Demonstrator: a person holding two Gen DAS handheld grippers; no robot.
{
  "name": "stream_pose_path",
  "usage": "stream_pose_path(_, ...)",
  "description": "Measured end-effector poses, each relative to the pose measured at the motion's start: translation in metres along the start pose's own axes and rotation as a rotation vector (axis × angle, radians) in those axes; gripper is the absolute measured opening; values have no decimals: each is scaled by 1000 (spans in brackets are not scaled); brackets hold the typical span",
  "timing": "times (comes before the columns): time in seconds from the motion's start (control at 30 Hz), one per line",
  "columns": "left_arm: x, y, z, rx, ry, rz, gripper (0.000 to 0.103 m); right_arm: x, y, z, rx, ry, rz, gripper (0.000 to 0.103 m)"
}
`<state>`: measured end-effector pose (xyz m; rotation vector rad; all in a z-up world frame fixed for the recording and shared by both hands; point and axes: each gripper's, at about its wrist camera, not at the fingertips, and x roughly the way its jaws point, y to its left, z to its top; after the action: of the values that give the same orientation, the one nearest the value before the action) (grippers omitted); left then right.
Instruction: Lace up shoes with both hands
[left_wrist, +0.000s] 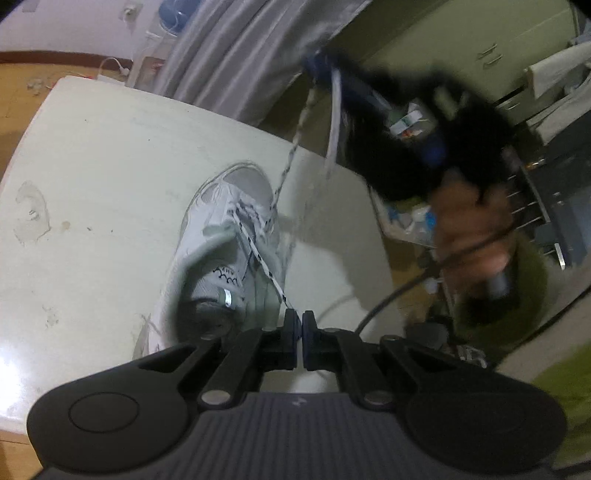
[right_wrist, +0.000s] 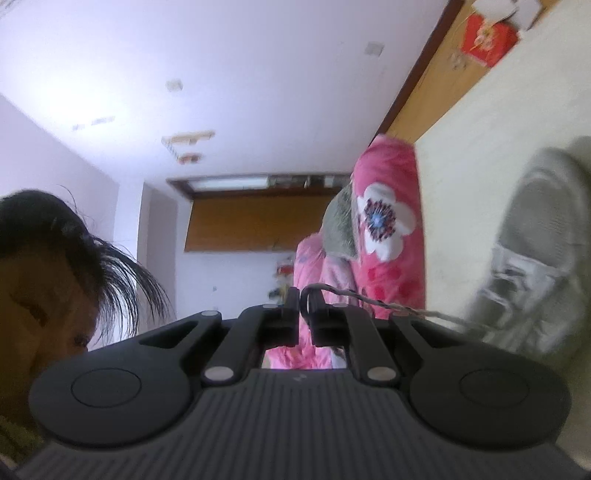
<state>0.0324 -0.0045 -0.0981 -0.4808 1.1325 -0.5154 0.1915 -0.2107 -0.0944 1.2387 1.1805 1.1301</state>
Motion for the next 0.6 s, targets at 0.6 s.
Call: stream_pose_path(0.6,59,-43,-47,-111,15,21,14,112,61,-6,-406,395,-270,47)
